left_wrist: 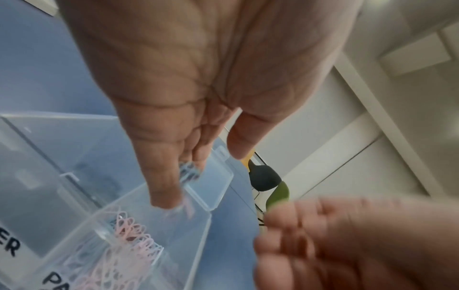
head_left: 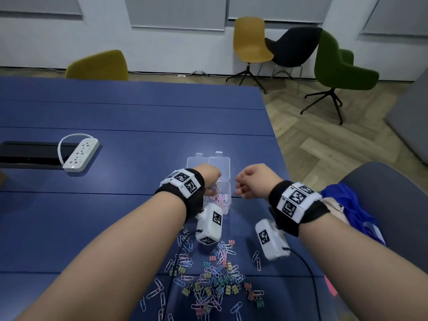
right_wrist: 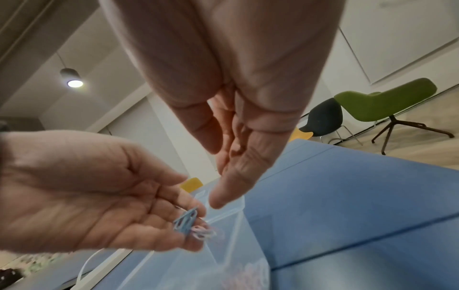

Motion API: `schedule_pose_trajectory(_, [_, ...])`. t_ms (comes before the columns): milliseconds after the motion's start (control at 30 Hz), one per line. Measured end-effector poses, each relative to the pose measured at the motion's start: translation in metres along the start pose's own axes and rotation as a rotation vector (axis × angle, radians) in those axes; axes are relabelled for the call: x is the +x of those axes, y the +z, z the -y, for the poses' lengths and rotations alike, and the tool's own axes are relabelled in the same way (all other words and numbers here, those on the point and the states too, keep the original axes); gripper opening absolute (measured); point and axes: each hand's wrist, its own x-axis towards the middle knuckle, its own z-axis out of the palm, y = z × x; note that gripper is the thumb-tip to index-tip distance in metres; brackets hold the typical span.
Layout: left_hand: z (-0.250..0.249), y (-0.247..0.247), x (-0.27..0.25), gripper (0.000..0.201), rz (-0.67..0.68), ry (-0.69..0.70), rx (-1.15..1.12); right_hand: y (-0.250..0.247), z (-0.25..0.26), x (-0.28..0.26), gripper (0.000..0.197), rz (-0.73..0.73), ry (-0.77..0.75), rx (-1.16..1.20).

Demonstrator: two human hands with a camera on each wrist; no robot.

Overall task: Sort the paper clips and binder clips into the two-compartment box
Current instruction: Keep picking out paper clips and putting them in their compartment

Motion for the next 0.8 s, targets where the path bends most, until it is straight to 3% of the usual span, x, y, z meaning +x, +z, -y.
schedule_pose_trajectory(67, [0.002,-0.003,-0.002,0.031,0.026,-0.082,-0.203,-0.008,-0.016,-0.014,0.022,-0.016,-0.005,-0.011])
schedule_pose_trajectory(133, [0.006,-0.005,-0.006,0.047,0.065,-0.093,-0.276,-0.015,-0.039,-0.025,0.018,-0.04,-0.017,-0.193])
schedule_pose_trajectory(167, [0.008,-0.007,-0.012,0.045,0.087,-0.079,-0.322,-0.019,-0.051,-0.029,0.019,-0.03,-0.01,-0.305])
schedule_pose_trajectory(267, [0.022,-0.011,-0.034,0.009,0.056,0.03,-0.43,-0.018,-0.08,-0.047,0.021,0.101,0.071,-0.702])
schedule_pose_trajectory(300, [0.03,-0.013,-0.041,0.011,0.048,0.074,-0.413,-0.015,-0.089,-0.054,0.017,0.136,0.099,-0.824])
schedule_pose_trajectory(400, [0.07,-0.017,-0.052,0.015,0.072,0.152,-0.145,0.001,-0.11,-0.07,0.005,0.136,0.123,-0.997])
schedule_pose_trajectory(533, [0.123,-0.035,-0.056,0.014,0.061,0.186,0.725,0.024,-0.124,-0.073,0.023,0.091,0.038,-1.081])
schedule_pose_trajectory(667, [0.153,-0.039,-0.067,0.019,0.03,0.187,0.781,0.035,-0.123,-0.071,0.036,0.078,-0.011,-1.106])
schedule_pose_trajectory(800, [0.165,-0.022,-0.076,0.032,0.06,0.306,0.78,0.04,-0.114,-0.071,0.039,0.185,-0.052,-1.193])
